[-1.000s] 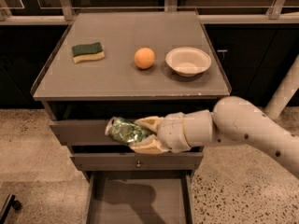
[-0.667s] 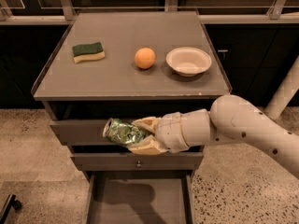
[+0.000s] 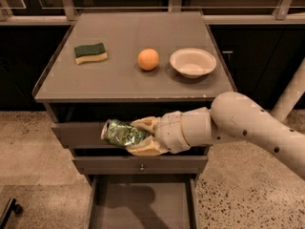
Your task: Pick green can from bottom drawer and place on counter
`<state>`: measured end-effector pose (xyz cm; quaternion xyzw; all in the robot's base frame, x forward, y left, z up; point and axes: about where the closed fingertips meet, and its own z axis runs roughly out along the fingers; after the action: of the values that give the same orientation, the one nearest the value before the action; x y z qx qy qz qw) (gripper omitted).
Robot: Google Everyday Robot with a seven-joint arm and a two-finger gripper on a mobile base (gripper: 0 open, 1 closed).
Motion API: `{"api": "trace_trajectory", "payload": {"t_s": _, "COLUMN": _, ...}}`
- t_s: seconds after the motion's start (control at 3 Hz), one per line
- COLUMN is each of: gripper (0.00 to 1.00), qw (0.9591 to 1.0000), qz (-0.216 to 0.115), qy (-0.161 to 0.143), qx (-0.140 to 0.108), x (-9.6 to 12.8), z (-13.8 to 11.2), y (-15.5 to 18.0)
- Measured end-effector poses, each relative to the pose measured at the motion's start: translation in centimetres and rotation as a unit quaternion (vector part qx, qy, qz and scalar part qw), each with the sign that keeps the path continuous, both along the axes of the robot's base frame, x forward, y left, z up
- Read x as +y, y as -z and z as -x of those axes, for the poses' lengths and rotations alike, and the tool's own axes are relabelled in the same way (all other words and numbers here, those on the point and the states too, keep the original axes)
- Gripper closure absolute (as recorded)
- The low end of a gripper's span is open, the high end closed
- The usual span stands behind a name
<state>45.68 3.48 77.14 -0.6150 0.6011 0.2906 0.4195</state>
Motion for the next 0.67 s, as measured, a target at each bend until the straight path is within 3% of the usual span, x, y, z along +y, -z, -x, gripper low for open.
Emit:
{"api": "trace_trajectory", "payload": {"t_s": 0.33, "gripper": 1.0, "qw": 0.9983, "qz": 0.049, "qy": -0.027, "qx": -0.018, "x": 0.9, "z": -1.6, "y": -3.3}}
{"api": "trace_trajectory", "payload": {"t_s": 0.67, "gripper": 1.0, "qw": 0.9923, "qz": 0.106, "qy": -0.051, "qx": -0.039, "x": 2.6, "z": -4.7, "y": -8.5}}
